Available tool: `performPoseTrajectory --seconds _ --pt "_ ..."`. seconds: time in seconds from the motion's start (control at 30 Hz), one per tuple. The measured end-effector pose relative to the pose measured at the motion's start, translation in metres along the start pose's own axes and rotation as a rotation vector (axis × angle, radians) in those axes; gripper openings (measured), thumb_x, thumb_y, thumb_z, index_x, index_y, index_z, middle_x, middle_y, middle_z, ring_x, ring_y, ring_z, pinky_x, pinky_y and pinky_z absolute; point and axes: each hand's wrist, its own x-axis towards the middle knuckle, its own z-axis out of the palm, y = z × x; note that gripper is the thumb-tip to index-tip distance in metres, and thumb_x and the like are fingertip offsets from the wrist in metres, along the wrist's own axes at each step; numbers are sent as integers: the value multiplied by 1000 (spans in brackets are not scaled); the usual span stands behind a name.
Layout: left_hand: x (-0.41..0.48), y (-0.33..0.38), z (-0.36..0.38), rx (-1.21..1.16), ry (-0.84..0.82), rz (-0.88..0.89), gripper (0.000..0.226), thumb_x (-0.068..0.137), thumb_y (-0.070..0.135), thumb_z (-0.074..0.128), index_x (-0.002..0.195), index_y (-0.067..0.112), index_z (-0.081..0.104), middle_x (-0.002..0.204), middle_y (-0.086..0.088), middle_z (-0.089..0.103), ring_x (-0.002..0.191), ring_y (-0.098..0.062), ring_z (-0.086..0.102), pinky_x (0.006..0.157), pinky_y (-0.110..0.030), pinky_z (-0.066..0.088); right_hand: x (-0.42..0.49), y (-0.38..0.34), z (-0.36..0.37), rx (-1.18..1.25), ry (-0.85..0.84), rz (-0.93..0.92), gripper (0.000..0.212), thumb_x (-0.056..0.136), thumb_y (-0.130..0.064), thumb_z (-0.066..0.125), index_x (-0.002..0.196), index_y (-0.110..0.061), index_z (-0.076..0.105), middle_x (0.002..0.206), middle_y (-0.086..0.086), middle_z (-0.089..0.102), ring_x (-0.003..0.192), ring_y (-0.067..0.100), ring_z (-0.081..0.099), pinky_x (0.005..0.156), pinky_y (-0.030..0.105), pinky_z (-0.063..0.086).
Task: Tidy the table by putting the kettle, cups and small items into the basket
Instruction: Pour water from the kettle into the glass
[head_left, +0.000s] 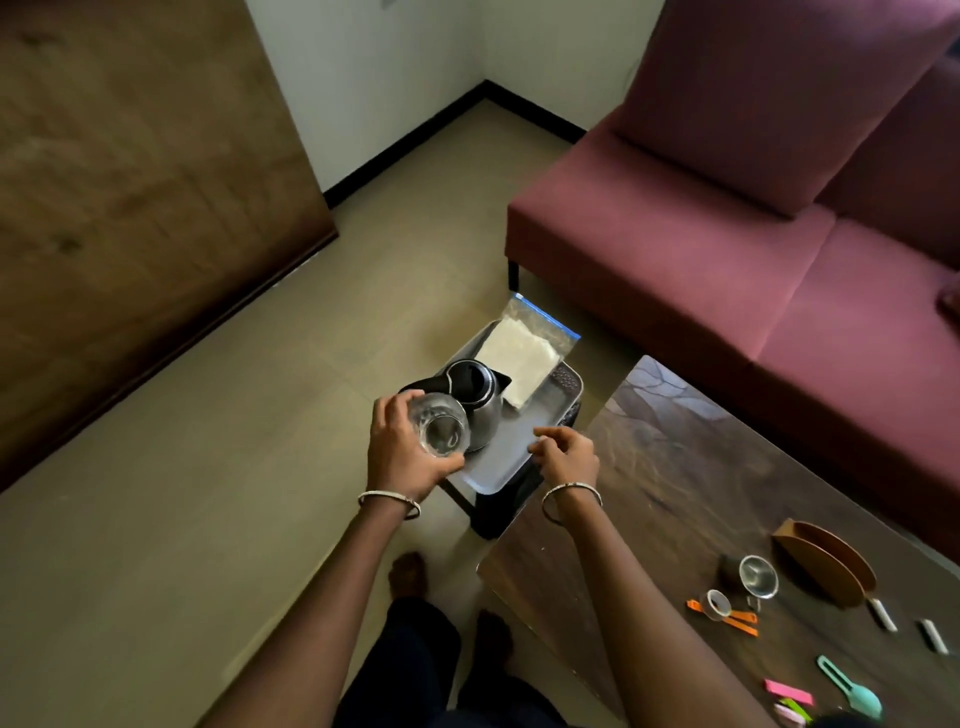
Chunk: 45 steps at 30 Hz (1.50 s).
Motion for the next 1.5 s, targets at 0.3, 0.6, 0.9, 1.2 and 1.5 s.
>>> performPoseTrajectory --seconds 0.3,0.6,0.9,1.2,1.5 --pt "33 -61 -54 -213 8 -211 89 48 32 87 124 20 44 123 -4 55 108 -23 58 94 -34 51 -21 -35 120 343 -284 399 10 97 -13 57 99 -13 67 86 2 64 72 13 59 59 27 50" --pt "100 -123 -79 -218 -90 -179 90 48 32 89 127 23 48 120 2 63 105 -15 61 89 -21 45 11 -63 214 755 -260 702 51 92 -37 65 137 -14 55 139 8 55 136 28 47 114 49 39" --pt "145 -139 -82 -149 -223 -69 88 46 34 90 124 24 52 118 7 64 103 -13 62 90 -25 50 34 -52 259 759 149 644 37 86 -29 75 109 -6 57 114 15 64 104 35 66 80 48 57" --pt "155 -121 -69 -133 -321 -3 88 44 37 86 124 25 52 116 9 64 100 -10 62 89 -23 50 30 -27 241 411 451 512 19 84 -27 66 82 -8 63 79 9 74 76 26 66 74 34 53" --pt "155 -72 -52 -111 -425 123 87 47 23 93 124 20 54 117 5 65 102 -13 64 92 -30 53 9 -17 161 173 436 287 24 91 -28 64 86 -5 60 88 17 75 93 34 66 82 36 46"
